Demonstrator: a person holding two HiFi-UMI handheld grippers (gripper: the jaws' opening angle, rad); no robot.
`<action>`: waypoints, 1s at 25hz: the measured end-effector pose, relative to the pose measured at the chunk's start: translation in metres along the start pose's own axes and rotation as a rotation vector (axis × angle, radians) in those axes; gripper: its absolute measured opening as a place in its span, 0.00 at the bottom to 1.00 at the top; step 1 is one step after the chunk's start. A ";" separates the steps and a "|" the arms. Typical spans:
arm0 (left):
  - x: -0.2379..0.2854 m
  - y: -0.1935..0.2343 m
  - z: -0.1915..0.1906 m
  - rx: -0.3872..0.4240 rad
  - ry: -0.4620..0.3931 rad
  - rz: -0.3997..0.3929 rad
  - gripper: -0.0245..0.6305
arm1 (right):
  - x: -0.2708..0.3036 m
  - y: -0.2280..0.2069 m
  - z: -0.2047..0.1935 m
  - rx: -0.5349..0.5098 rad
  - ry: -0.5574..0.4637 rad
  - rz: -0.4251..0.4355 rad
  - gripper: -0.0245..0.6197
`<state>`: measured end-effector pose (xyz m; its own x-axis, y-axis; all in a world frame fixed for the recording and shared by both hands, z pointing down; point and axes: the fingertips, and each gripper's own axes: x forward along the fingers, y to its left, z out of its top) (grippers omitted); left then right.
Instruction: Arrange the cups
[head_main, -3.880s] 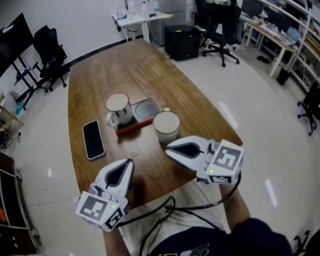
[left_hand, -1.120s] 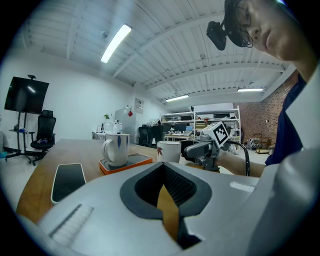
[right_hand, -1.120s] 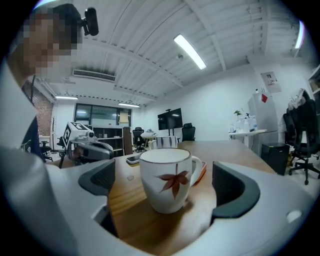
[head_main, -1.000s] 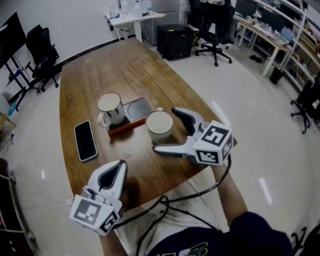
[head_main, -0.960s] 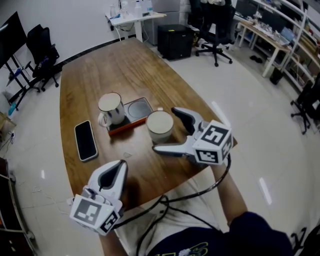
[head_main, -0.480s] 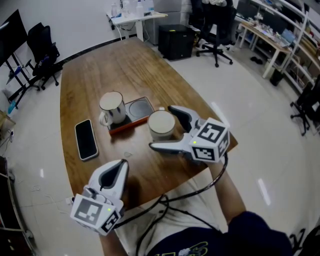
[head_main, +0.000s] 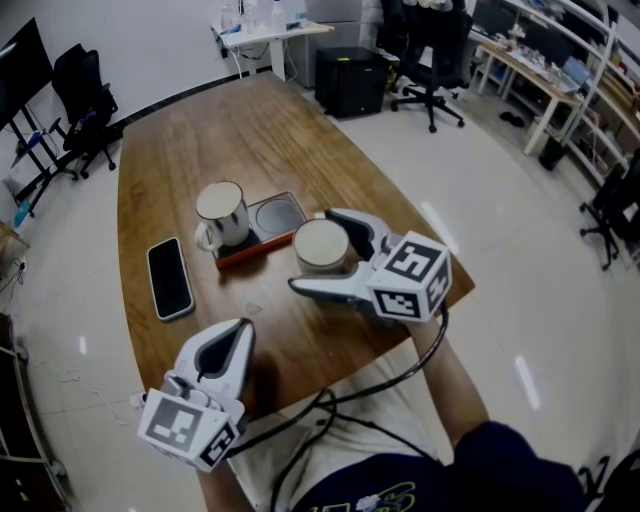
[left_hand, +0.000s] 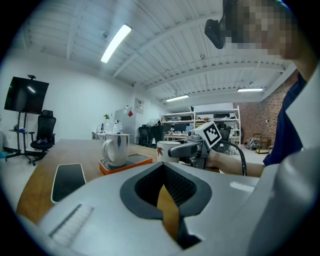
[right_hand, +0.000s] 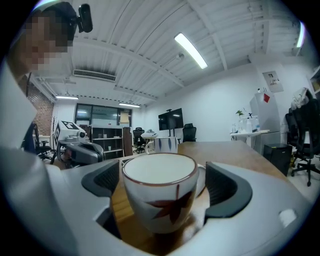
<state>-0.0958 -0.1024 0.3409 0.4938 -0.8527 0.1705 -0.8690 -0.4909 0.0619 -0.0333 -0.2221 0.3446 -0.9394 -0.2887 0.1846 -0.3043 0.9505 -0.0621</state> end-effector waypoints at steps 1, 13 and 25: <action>0.000 0.000 0.000 0.000 0.000 0.000 0.04 | 0.000 -0.002 0.000 0.002 -0.001 -0.013 0.85; 0.000 0.000 0.000 0.000 0.000 0.000 0.04 | -0.005 -0.008 0.000 0.007 -0.007 -0.067 0.64; 0.001 0.000 0.001 0.002 0.001 0.001 0.04 | -0.010 -0.007 0.003 0.001 -0.030 -0.077 0.64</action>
<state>-0.0952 -0.1028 0.3403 0.4930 -0.8530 0.1714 -0.8694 -0.4904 0.0599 -0.0222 -0.2261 0.3400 -0.9176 -0.3643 0.1591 -0.3759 0.9253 -0.0496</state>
